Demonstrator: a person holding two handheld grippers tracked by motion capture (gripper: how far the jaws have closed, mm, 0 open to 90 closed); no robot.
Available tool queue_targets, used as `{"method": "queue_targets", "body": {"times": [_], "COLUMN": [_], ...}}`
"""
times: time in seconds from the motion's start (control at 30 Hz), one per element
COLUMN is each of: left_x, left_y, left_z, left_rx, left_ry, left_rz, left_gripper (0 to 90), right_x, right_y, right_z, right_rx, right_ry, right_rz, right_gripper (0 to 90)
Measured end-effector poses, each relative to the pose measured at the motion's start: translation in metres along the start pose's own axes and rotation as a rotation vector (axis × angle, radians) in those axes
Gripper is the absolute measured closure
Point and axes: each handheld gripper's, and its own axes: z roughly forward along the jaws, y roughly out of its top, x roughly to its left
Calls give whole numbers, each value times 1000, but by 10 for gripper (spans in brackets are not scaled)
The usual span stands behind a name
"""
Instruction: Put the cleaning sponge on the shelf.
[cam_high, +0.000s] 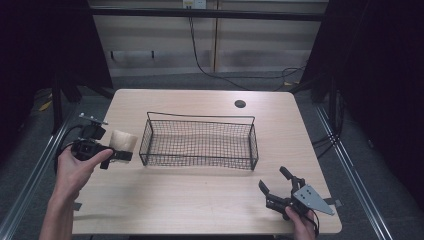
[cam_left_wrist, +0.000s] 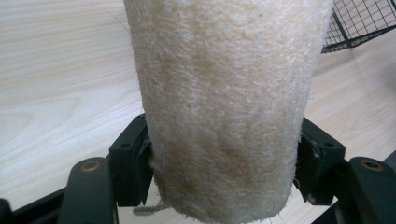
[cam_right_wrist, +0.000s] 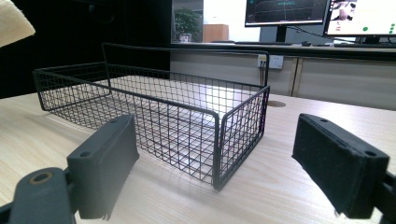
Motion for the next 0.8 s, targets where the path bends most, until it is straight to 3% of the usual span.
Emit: {"method": "queue_targets", "body": {"times": [0.23,0.37,0.47,0.5,0.57,0.8], "left_x": [-6,-13,-17,-20,-21,-28], "left_y": [10,18,23,25,28,38], "left_z": [7,11,13,14,13,16], "left_rx": [13,3,22,13,34,57], "left_ry": [-16,-28,-22,-24,-12,-12], "left_rz": [1,-21,-3,-21,1,1], "left_gripper": [326,326,326,326,326,326], "right_x": [0,0,0,0,0,0], "right_y": [0,0,0,0,0,0], "right_z": [0,0,0,0,0,0], "right_rx": [-1,-3,-3,-3,-4,-5], "right_ry": [0,0,-1,-1,-1,0], "right_rz": [1,3,3,3,4,3], "right_gripper": [133,134,133,134,133,134]}}
